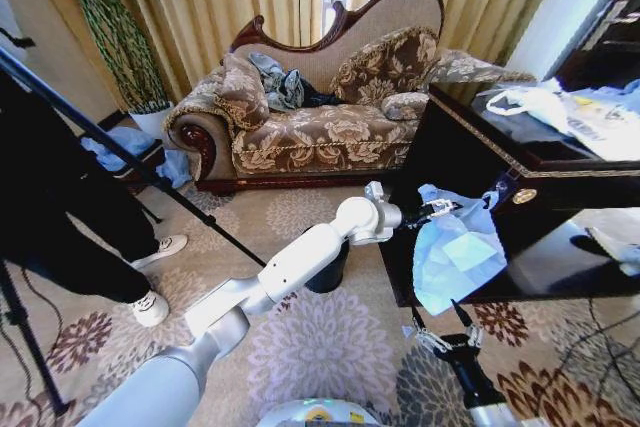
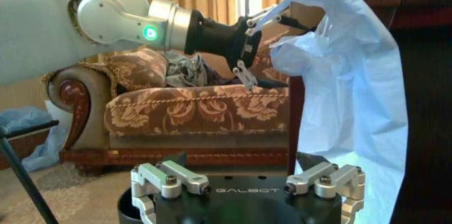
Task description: Place a garbage bag over the trash bin.
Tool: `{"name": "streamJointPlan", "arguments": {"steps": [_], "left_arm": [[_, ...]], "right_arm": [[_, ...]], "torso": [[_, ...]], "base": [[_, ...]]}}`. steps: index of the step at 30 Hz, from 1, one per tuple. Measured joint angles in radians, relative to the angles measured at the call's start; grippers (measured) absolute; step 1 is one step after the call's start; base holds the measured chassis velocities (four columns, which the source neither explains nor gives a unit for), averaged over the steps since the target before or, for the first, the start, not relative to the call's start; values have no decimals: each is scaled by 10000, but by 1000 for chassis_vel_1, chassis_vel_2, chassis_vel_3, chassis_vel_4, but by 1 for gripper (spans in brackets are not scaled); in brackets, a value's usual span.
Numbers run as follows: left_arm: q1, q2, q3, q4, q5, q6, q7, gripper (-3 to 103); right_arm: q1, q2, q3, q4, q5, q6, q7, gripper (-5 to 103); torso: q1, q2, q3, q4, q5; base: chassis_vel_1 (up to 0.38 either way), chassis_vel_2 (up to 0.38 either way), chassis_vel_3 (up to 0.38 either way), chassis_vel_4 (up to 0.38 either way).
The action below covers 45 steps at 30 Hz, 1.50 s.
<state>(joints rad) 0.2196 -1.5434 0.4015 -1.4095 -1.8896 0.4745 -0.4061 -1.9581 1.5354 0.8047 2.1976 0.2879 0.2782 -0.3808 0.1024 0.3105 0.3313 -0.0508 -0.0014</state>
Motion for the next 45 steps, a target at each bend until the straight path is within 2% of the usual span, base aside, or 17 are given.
{"name": "streamJointPlan", "arguments": {"steps": [2, 11, 16, 18, 19, 20, 21, 22, 24, 25, 32, 34, 37, 39, 40, 42, 45], "left_arm": [[-23, -40, 81, 114, 71, 7, 40, 96], [-104, -489, 355, 430, 157, 36, 14, 101], [-47, -568, 404, 418, 176, 50, -47, 100], [28, -554, 437, 319, 198, 48, -95, 95], [57, -530, 461, 288, 245, 46, -130, 86], [84, -527, 471, 259, 309, 56, -180, 86], [107, -531, 473, 237, 346, 61, -211, 81], [107, -531, 473, 237, 346, 61, -211, 81], [164, -555, 474, 179, 451, 89, -239, 70], [164, -555, 474, 179, 451, 89, -239, 70], [17, -652, 465, 578, 741, 191, 37, 37], [5, -654, 445, 598, 743, 198, 62, 37], [-57, -656, 348, 717, 747, 204, 189, 21], [-60, -656, 345, 732, 754, 204, 212, 21], [-60, -656, 344, 741, 793, 192, 273, 10], [-60, -647, 349, 741, 814, 182, 309, 10], [-3, -595, 340, 741, 835, 166, 410, 0]], "right_arm": [[1, 30, -4, -70, 1, 4, -11, 100], [35, -50, 28, -198, 55, 42, -28, 100], [64, -125, 51, -186, 87, 8, -8, 100], [85, -166, 46, -186, 102, -5, 4, 100], [99, -167, 31, -186, 107, -22, 11, 100], [110, -165, 15, -185, 109, -32, 15, 100], [118, -164, 7, -183, 109, -39, 18, 100], [118, -164, 7, -183, 109, -39, 18, 100], [128, -165, -1, -172, 109, -52, 26, 100], [128, -165, -1, -172, 109, -52, 26, 100], [37, -115, 47, -132, 124, -38, 37, 100], [25, -115, 55, -130, 132, -37, 38, 100], [15, -119, 81, -122, 159, -32, 45, 100], [22, -115, 77, -122, 159, -32, 52, 100], [48, -93, 56, -121, 155, -35, 63, 100], [58, -86, 46, -116, 152, -41, 69, 100], [75, -91, 66, -102, 161, -52, 98, 100]], "torso": [[1, 0, 0, 1, -1], [0, 0, 0, 0, -1], [0, 0, 0, -1, -1], [0, 0, 0, 0, -3], [0, 0, 0, 0, -2], [0, 0, 0, 0, -3], [0, 0, 0, 0, -2], [0, 0, 0, 0, -2], [0, 0, 0, -1, -3], [0, 0, 0, -1, -3], [0, 0, 0, -1, -2], [0, 0, 0, -1, -2], [0, 0, 0, 0, -3], [0, 0, 0, 0, -3], [0, 0, 0, 0, -2], [0, 0, 0, -1, -3], [0, -1, 0, 0, -3]], "base": [[0, 0, 0, 0], [0, 0, 0, 0], [0, 0, 0, 0], [0, 0, 0, 0], [0, 0, 0, 0], [0, 0, 0, 0], [0, 0, 0, 0], [0, 0, 0, 0], [0, 0, 0, 0], [0, 0, 0, 0], [0, 0, 0, 0], [0, 0, 0, 0], [0, 0, 0, 0], [0, 0, 0, 0], [0, 0, 0, 0], [0, 0, 0, 0], [0, 0, 0, 0]]}}
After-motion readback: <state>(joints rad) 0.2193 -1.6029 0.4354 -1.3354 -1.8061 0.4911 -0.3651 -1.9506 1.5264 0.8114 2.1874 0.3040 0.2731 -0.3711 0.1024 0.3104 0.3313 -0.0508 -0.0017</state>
